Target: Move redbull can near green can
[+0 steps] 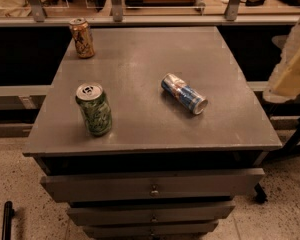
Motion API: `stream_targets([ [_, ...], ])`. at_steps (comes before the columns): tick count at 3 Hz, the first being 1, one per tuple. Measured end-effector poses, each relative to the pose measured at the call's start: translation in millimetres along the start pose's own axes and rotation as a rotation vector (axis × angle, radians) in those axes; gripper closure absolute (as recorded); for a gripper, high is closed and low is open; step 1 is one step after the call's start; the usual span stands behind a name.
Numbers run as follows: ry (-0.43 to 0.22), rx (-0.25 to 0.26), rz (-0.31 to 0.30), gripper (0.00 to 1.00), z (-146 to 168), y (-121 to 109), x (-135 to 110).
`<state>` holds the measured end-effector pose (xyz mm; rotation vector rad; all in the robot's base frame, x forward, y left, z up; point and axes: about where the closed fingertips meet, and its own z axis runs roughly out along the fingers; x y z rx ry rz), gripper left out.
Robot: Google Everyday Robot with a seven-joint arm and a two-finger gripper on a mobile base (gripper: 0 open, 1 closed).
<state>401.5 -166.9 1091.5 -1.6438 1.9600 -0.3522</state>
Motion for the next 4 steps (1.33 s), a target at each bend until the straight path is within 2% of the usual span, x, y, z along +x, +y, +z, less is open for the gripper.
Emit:
stream_targets([
  [2, 0.002, -0.003, -0.001, 0.0, 4, -2, -4],
  [3, 0.01, -0.074, 0.034, 0.0, 53, -25, -26],
  [4, 0.017, -0.183, 0.088, 0.0, 110, -46, -34],
])
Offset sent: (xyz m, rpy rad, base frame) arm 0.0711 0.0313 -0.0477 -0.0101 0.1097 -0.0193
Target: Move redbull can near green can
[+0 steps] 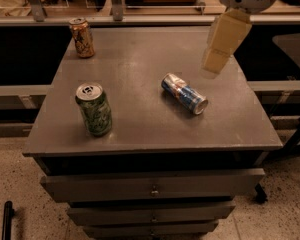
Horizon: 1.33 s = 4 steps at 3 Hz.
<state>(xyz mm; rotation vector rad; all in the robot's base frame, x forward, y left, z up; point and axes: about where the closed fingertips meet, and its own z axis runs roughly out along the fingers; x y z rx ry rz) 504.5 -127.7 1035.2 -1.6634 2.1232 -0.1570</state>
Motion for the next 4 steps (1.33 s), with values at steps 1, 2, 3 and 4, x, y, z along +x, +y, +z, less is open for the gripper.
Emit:
stream_targets([
  [1, 0.044, -0.138, 0.16, 0.0, 63, -18, 9],
  [2, 0.066, -0.187, 0.25, 0.0, 96, -9, 10],
  [3, 0.072, -0.193, 0.297, 0.0, 125, 10, 13],
  [4, 0.098, -0.169, 0.307, 0.0, 156, 29, 19],
])
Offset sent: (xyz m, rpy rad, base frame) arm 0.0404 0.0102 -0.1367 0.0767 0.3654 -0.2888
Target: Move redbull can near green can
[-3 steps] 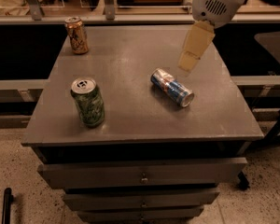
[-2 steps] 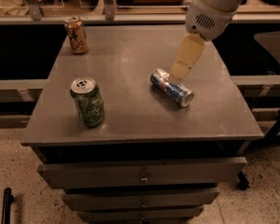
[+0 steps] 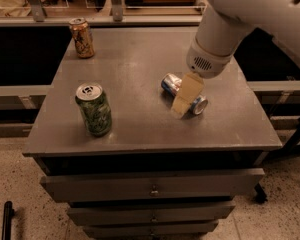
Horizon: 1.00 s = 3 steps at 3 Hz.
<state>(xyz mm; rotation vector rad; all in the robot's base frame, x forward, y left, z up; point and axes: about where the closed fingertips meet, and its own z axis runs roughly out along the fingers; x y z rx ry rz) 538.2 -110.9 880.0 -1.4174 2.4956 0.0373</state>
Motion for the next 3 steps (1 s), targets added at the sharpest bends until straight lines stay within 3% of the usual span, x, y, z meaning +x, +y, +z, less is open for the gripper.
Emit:
stream_targets([
  [1, 0.035, 0.017, 0.009, 0.0, 26, 6, 8],
  [3, 0.079, 0.046, 0.028, 0.4, 43, 13, 22],
])
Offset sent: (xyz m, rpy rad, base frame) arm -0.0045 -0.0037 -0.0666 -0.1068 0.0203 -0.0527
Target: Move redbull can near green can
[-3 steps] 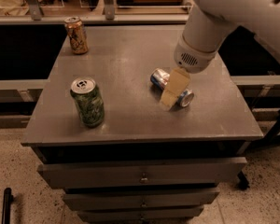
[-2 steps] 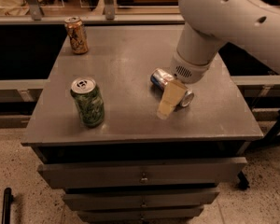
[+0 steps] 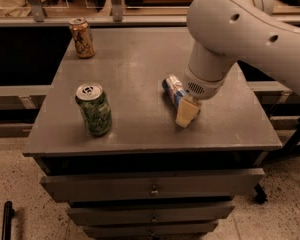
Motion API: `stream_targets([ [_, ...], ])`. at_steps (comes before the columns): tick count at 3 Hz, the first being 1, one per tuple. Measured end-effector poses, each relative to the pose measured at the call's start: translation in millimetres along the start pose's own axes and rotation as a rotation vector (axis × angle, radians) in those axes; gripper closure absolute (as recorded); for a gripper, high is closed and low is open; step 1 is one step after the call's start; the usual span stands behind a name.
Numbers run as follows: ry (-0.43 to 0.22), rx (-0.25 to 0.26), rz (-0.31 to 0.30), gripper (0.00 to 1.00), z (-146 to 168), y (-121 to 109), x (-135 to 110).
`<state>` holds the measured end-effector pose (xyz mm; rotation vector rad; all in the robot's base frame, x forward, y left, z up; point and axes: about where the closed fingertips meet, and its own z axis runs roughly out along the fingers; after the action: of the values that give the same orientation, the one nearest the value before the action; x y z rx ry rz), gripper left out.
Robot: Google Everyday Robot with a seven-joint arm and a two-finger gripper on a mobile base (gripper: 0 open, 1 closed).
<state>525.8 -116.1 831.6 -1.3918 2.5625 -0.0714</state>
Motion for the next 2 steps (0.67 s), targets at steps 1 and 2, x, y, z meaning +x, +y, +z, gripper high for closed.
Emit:
stream_targets([
  [1, -0.013, 0.011, 0.019, 0.63, -7, 2, 4],
  [2, -0.047, 0.013, 0.03, 0.86, -19, 1, 3],
])
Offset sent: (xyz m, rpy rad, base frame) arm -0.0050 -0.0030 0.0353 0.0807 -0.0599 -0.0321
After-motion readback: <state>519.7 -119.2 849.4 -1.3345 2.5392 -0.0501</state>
